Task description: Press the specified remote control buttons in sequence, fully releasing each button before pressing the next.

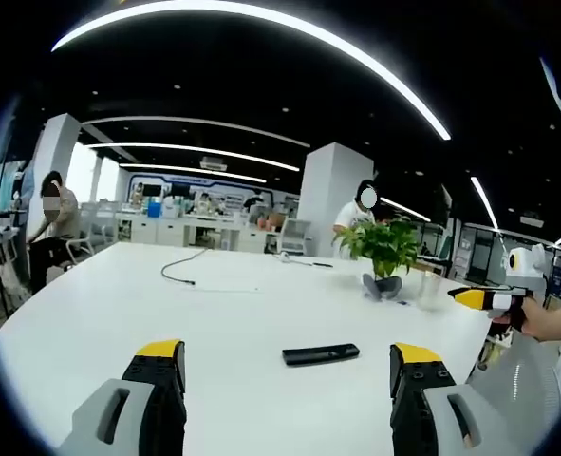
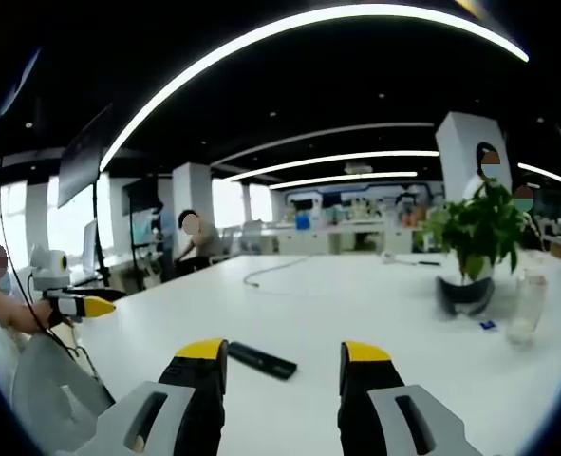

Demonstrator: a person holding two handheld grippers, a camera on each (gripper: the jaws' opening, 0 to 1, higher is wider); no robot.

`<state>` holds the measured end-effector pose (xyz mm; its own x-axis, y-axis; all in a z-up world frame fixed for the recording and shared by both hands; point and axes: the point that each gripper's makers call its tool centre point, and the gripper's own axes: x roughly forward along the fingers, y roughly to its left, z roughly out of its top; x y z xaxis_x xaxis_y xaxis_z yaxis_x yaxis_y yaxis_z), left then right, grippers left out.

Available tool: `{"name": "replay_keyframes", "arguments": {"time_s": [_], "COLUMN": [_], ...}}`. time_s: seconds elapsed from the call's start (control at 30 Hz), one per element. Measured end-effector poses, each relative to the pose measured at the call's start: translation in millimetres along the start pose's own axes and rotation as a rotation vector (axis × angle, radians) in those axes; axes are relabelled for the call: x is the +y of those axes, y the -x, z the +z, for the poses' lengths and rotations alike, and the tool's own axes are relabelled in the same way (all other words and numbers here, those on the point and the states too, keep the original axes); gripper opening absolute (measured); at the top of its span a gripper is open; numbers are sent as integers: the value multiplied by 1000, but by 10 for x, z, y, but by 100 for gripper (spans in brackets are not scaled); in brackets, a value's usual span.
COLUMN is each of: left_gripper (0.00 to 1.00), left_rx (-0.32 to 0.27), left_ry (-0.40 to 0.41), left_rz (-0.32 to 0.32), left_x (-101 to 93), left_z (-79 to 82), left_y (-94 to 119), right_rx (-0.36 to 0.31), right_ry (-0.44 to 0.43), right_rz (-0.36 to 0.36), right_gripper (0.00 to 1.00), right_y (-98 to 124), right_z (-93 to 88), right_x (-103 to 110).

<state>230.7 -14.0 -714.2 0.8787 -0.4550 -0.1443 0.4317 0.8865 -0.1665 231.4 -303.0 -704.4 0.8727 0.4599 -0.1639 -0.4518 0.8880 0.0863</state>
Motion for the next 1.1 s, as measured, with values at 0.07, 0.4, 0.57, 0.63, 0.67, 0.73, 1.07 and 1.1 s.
{"name": "replay_keyframes", "arguments": {"time_s": [0.07,0.4,0.57,0.63,0.67,0.73,1.07,1.1], "left_gripper": [92,92,93,93,93,95,100,100], "left_rx": [-4,-1,-15,-22,-28,-25,76,87], "left_ry": [1,-6,1,7,6,3,-158,-166], "left_rz": [-1,-22,-10,1,6,18,-8,-16], "left_x": [-13,-36,9,37,47,66,-60,-74], "left_z": [12,16,35,47,57,55,-100,-125], "left_y": [0,-18,-7,1,4,4,-77,-89], "right_rx": [6,-35,-20,-8,12,7,57,56], "right_ry": [0,-55,-63,-58,-62,-62,-39,-42], "right_rz": [-10,-52,-37,-26,-47,-50,-26,-27], "right_gripper": [45,62,90,98,99,99,99,99], "right_y": [-1,2,-75,-101,-89,-94,-118,-118], "right_z": [-13,52,17,-3,-42,-50,-170,-173], "right_x": [-22,-180,-152,-156,-203,-252,-214,-225]}}
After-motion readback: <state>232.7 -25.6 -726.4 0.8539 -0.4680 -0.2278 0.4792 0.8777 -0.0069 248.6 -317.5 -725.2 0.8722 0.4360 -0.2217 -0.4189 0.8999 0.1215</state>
